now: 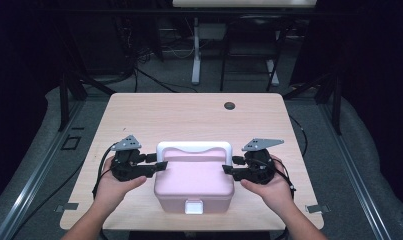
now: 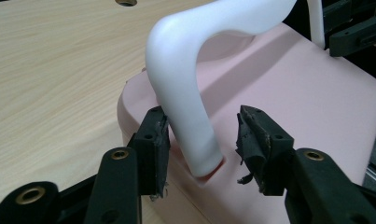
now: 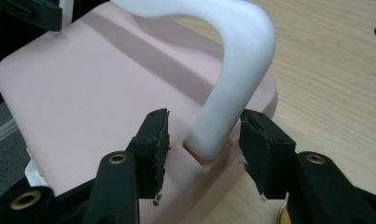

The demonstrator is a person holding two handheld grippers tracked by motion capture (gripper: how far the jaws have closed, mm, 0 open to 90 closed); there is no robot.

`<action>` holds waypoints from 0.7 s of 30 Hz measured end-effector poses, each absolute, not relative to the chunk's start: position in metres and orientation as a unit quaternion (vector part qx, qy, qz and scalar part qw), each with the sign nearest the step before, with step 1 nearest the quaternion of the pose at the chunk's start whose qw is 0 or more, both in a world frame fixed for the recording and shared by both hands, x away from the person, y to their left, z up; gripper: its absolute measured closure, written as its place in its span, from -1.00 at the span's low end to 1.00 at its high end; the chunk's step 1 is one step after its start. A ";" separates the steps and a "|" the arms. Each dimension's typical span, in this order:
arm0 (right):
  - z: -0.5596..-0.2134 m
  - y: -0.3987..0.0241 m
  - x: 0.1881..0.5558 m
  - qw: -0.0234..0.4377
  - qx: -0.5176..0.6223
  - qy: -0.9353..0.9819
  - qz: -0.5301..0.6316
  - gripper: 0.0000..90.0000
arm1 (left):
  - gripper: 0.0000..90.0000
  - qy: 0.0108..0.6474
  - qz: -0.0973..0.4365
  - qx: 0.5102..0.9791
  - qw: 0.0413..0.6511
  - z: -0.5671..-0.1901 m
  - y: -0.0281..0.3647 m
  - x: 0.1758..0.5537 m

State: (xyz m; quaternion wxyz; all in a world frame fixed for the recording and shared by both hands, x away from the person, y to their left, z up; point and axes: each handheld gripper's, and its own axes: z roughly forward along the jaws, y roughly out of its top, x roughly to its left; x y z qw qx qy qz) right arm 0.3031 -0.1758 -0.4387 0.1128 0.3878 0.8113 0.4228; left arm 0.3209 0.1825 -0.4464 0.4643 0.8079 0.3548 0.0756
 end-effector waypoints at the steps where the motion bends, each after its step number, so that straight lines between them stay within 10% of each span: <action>1: -0.439 -0.175 0.304 0.110 0.388 0.810 0.425 0.20 | 0.24 0.353 0.076 0.809 0.463 -0.447 0.182 0.322; 21: -0.438 -0.176 0.300 0.130 0.377 0.808 0.433 0.59 | 0.60 0.348 0.093 0.808 0.466 -0.447 0.183 0.313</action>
